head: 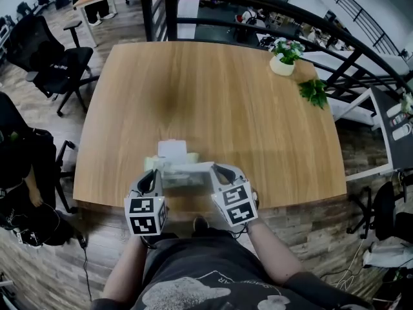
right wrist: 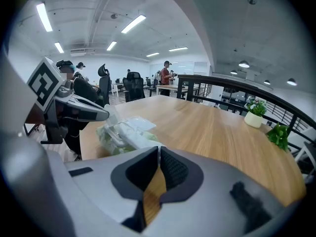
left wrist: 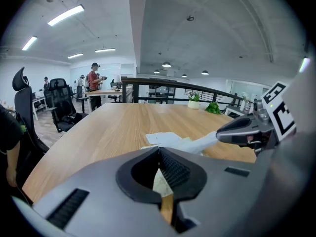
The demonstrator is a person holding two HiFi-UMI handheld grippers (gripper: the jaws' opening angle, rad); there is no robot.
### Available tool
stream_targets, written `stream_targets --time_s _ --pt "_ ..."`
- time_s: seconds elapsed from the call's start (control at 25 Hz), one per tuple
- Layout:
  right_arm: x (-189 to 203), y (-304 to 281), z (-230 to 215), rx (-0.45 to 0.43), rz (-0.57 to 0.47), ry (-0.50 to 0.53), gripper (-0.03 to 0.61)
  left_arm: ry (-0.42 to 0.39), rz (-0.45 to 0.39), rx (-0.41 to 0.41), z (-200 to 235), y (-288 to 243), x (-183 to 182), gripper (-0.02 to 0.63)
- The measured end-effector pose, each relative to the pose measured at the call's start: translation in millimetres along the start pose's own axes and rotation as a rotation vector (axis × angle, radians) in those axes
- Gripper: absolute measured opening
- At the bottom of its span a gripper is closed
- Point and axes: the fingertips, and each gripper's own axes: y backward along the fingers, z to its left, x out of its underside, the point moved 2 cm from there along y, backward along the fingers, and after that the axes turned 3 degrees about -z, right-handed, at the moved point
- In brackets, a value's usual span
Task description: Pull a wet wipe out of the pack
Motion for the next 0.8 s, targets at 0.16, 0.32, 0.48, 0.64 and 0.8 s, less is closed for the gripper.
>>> stream_targets --time_s 0.16,0.32,0.48,0.64,0.8 --pt "-5 11 -4 0.055 -0.031 -0.029 0.034 -0.016 0.013 0.047 2 0 0 0.014" --pt "-9 21 -11 0.105 -0.054 -0.064 0.034 -0.034 0.02 0.077 6 -3 -2 0.015" --pt "-11 28 -18 0.138 -0.075 -0.084 0.034 -0.043 0.023 0.097 7 -5 -1 0.014" --pt "-12 32 -18 0.176 -0.091 -0.089 0.034 -0.036 0.028 0.135 6 -8 0 0.015" --pt "-22 40 -12 0.222 -0.115 -0.11 0.034 -0.066 0.039 0.199 4 -3 -1 0.015"
